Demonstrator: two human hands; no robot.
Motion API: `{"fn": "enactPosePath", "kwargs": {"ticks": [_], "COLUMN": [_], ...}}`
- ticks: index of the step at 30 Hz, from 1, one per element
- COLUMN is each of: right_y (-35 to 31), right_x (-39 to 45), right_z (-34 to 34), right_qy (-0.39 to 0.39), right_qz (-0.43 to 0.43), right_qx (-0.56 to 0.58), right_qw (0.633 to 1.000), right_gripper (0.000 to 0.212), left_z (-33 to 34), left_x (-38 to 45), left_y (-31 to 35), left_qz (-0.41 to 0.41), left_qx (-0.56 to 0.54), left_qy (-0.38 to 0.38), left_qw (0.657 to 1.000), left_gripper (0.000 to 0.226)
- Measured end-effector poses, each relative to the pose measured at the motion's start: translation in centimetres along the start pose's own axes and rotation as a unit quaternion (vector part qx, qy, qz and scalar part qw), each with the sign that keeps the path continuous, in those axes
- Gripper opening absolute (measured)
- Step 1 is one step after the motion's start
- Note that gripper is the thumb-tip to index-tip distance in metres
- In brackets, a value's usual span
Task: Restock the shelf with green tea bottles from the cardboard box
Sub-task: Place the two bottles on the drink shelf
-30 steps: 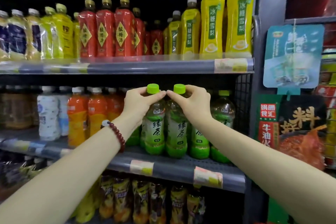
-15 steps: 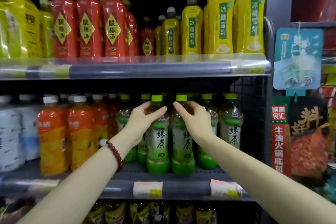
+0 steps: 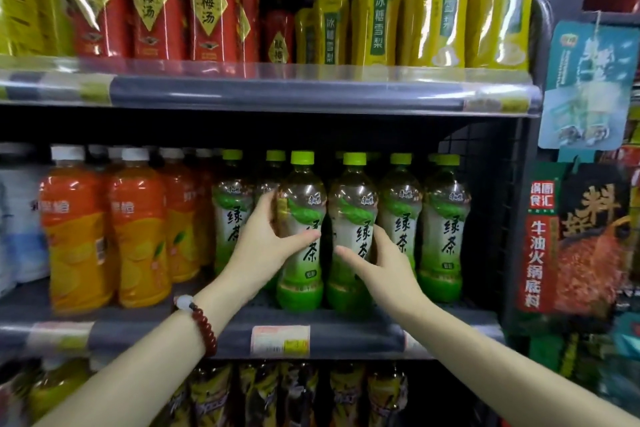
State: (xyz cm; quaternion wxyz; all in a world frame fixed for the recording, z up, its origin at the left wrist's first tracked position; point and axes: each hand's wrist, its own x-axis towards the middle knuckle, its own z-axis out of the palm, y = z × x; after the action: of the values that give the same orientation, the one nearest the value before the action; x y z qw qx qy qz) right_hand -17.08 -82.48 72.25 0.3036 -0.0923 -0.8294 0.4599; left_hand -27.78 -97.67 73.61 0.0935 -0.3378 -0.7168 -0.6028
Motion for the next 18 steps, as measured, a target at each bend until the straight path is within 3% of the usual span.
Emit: {"fn": "enactPosePath", "kwargs": {"ticks": [3, 8, 11, 18], "right_y": [0.2, 0.4, 0.8, 0.7], "right_x": [0.0, 0.1, 0.0, -0.5], "right_z": [-0.1, -0.6, -0.7, 0.4], "right_qy": [-0.002, -0.02, -0.025, 0.05], "right_qz": [-0.008, 0.0, -0.001, -0.017], "right_qx": [0.004, 0.006, -0.013, -0.021], "right_qw": [1.0, 1.0, 1.0, 0.998], "right_gripper": [0.083, 0.085, 0.087, 0.073], "left_z": [0.6, 0.5, 0.5, 2.0], "left_x": [-1.8, -2.4, -2.5, -2.2], "left_y": [-1.5, -1.2, -0.2, -0.9], "left_qz": [-0.064, -0.09, -0.082, -0.097], "left_qx": [-0.009, 0.072, 0.112, 0.041], "left_qy": [-0.027, -0.029, -0.022, 0.022], "left_qw": [0.998, 0.993, 0.99, 0.994], "left_gripper": [0.044, 0.062, 0.051, 0.06]}}
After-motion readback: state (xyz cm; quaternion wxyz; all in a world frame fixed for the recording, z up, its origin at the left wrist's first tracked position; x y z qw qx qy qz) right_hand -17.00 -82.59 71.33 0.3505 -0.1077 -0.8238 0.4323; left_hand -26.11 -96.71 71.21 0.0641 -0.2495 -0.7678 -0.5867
